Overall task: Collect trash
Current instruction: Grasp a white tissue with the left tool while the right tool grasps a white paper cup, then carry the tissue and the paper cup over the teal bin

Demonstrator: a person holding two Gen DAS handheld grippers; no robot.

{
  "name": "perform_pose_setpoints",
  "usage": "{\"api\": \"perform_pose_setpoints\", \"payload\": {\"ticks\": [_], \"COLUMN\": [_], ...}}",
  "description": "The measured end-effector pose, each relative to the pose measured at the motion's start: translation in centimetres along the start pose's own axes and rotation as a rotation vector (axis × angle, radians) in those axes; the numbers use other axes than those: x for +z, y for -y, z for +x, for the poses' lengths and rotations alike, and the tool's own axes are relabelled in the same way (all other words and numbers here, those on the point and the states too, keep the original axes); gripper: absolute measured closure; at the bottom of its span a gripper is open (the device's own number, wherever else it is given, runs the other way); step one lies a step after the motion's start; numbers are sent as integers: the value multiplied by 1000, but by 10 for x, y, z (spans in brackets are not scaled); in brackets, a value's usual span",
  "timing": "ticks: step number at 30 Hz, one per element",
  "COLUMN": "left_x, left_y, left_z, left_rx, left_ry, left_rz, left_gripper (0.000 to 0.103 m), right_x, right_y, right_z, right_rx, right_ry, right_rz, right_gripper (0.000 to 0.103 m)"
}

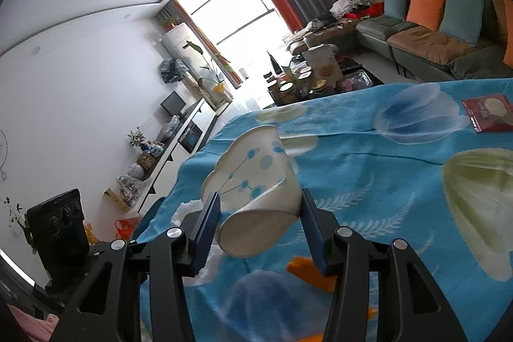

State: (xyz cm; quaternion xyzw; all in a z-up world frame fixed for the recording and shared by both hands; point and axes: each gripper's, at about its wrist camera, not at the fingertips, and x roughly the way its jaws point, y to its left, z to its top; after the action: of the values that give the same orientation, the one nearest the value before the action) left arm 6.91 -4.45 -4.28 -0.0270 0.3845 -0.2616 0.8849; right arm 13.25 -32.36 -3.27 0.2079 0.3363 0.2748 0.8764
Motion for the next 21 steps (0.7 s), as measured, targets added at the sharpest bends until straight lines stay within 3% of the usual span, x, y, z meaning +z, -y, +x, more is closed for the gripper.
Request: {"api": "perform_pose_setpoints", "payload": {"ticks": [21], "left_x": [-29], "left_y": [-48], "left_z": [-71], "left_rx": [123], "left_ry": [62], "left_rz": [-89], "left_gripper": [94], "right_x": [-19], "right_y": [-50], "right_z": [21], "right_rx": [96], "right_ry": [-51], "right_rz": [-44], "right_gripper": [55]}}
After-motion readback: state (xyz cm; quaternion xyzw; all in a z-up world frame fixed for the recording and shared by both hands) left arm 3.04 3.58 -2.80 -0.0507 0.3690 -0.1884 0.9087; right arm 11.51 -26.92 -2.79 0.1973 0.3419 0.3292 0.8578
